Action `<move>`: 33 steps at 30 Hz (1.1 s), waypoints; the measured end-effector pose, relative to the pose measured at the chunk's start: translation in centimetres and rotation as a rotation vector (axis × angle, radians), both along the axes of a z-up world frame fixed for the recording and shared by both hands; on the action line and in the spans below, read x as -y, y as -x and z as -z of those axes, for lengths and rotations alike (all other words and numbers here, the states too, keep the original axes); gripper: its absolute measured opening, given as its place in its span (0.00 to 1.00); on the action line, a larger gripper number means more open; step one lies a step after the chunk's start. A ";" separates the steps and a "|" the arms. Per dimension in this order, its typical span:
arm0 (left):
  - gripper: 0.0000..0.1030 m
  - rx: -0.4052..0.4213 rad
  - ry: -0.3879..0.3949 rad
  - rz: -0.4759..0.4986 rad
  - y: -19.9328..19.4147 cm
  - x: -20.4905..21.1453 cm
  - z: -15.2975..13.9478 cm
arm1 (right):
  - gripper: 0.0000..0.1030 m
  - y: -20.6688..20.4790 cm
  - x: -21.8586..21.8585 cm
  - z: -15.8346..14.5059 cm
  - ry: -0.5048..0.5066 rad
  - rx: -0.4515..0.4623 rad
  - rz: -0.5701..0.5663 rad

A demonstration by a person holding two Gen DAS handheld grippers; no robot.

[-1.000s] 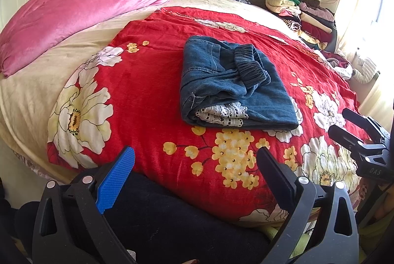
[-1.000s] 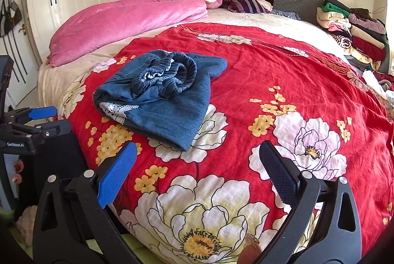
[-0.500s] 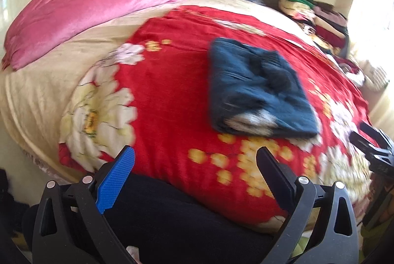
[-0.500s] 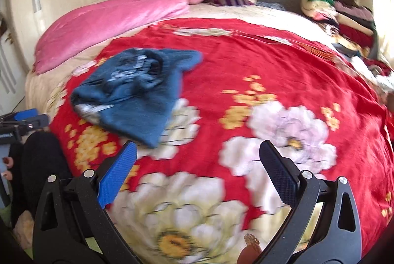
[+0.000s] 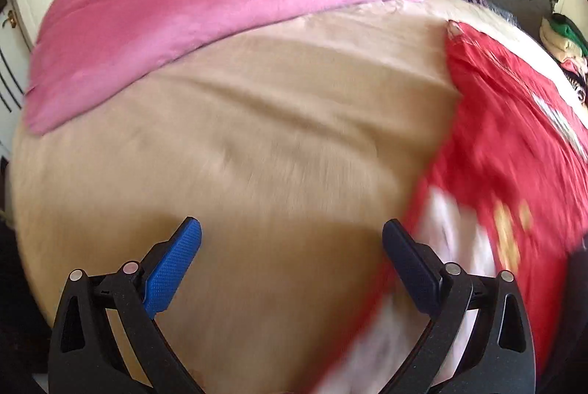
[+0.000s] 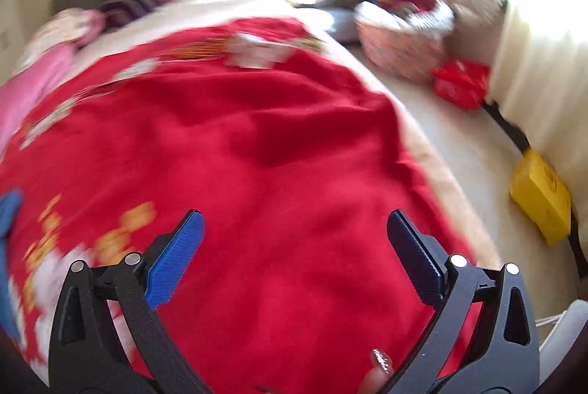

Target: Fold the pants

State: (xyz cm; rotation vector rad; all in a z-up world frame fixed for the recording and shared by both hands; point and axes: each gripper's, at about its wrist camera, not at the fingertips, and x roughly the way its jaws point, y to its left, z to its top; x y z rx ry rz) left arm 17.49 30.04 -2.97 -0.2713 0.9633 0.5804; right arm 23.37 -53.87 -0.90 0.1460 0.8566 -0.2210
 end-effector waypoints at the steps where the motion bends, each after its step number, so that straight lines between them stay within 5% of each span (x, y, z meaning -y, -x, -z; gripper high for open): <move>1: 0.96 -0.024 -0.034 -0.005 -0.7 -0.1 0.6 | 0.91 -1.1 1.3 0.7 -0.014 -0.021 0.031; 5: 0.96 -0.015 -0.152 -0.029 -1.0 1.1 1.0 | 0.92 -3.9 3.3 4.4 -0.037 -0.079 0.072; 8: 0.96 -0.006 -0.119 -0.029 -1.1 0.6 0.9 | 0.92 -3.3 2.3 4.2 0.023 -0.055 0.079; 11: 0.96 0.018 -0.073 -0.032 -1.0 0.0 1.0 | 0.92 -3.2 2.9 4.2 -0.045 -0.051 0.075; 33: 0.96 0.013 -0.082 -0.032 -1.3 0.1 1.2 | 0.92 -3.3 3.4 4.1 -0.063 -0.045 0.075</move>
